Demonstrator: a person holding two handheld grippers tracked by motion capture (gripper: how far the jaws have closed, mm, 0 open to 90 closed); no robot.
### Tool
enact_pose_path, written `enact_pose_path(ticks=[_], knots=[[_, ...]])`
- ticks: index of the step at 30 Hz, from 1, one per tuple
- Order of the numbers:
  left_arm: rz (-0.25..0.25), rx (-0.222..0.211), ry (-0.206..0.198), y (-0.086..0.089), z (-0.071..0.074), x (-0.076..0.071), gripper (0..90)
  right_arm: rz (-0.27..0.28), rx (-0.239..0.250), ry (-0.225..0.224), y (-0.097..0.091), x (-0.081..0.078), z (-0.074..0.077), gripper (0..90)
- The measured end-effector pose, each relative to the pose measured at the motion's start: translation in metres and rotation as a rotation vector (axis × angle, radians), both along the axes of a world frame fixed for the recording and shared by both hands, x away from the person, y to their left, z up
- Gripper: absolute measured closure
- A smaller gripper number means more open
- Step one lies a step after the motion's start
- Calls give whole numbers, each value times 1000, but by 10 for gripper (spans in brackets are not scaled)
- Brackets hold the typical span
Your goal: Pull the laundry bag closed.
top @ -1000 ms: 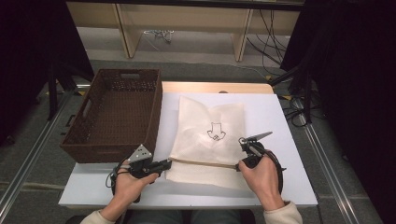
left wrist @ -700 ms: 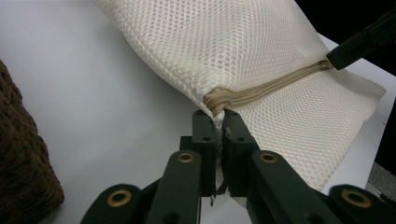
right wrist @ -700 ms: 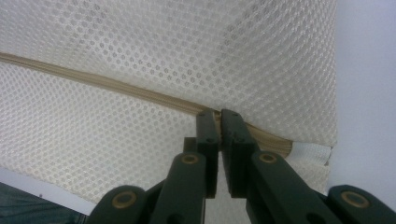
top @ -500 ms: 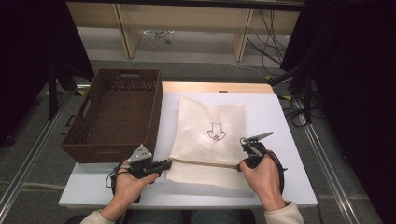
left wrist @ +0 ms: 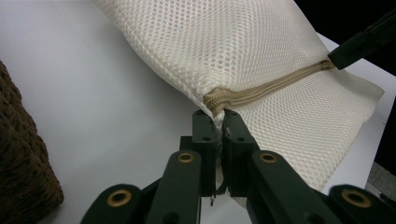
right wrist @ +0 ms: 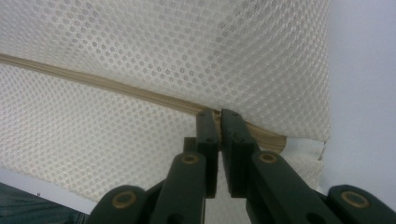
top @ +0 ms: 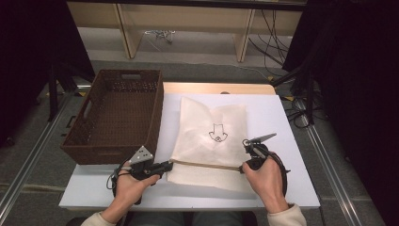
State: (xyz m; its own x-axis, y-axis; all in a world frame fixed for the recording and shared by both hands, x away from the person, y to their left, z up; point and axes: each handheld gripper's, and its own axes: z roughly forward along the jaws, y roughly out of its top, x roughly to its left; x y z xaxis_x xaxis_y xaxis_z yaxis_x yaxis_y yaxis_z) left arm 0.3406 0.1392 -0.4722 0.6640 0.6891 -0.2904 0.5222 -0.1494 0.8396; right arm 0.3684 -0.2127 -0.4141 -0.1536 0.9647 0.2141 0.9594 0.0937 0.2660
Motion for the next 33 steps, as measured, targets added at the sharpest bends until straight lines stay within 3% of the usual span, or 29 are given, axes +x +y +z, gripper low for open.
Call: enact_pose_path(ticks=[2, 5, 13, 16, 26, 28, 33], knots=[[20, -5, 13, 0, 0, -1, 850, -5, -10, 3, -1, 0, 0, 876], [14, -3, 10, -1, 0, -1, 850, -22, 6, 7, 0, -1, 1, 876], [14, -7, 7, 0, 0, -1, 850, -40, -6, 20, -3, -1, 1, 876], [11, -7, 6, 0, 0, -1, 850, -11, -1, 0, -6, -1, 0, 876], [11, -7, 6, 0, 0, -1, 850, -31, 2, 11, -6, -1, 1, 876], [7, -5, 3, 0, 0, -1, 850, 0, -8, -15, -9, 0, -1, 876], [8, -8, 6, 0, 0, -1, 850, -15, -3, 5, -9, 0, 0, 876]])
